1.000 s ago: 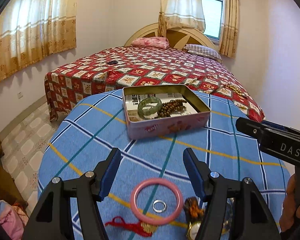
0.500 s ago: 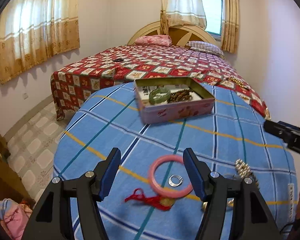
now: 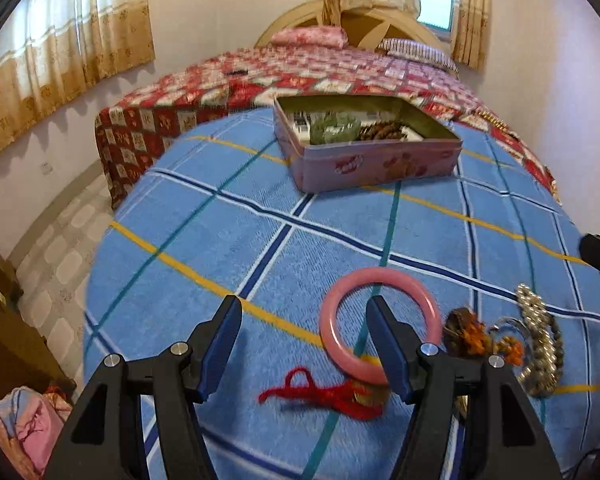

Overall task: Organize jewelry
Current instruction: 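Grasp the pink bangle with the left tool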

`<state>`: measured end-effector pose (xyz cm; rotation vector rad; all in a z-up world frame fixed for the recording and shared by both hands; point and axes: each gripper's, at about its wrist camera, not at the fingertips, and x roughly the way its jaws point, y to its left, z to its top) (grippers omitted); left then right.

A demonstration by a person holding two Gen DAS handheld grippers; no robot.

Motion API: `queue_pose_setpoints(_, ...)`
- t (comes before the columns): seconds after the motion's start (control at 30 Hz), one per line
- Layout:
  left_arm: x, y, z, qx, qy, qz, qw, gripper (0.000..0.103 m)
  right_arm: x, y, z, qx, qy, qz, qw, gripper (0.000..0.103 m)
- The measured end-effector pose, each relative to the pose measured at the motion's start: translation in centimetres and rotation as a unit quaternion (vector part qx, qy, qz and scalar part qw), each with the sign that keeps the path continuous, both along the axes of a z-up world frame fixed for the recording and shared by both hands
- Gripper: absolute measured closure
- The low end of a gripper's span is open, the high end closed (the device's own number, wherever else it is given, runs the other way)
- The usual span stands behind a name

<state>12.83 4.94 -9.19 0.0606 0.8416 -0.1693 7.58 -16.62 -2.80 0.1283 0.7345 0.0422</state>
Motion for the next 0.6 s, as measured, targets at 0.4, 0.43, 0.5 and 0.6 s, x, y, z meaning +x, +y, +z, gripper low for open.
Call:
queue_pose_setpoints(0.4, 1.6, -2.2, -0.9, 0.025, 0.034, -0.046, 0.9981, 0.080, 0.6, -1.2, -0.9, 0.021, 0.015, -0.018, 1.000, 0.042)
queue_pose_setpoints(0.43, 1.7, -2.3, -0.9, 0.023, 0.034, -0.053, 0.9977, 0.083, 0.6, -1.2, -1.0, 0.022, 0.016, -0.020, 0.999, 0.042)
queue_pose_setpoints(0.5, 1.7, -2.8, -0.8, 0.028, 0.033, -0.065, 0.9969, 0.093, 0.7, -1.3, -1.1, 0.025, 0.017, -0.021, 0.999, 0.042)
queue_pose_setpoints(0.6, 1.7, -2.7, -0.7, 0.016, 0.035, -0.068, 0.9969, 0.093, 0.7, -1.6, -1.2, 0.029, 0.018, -0.025, 0.999, 0.042)
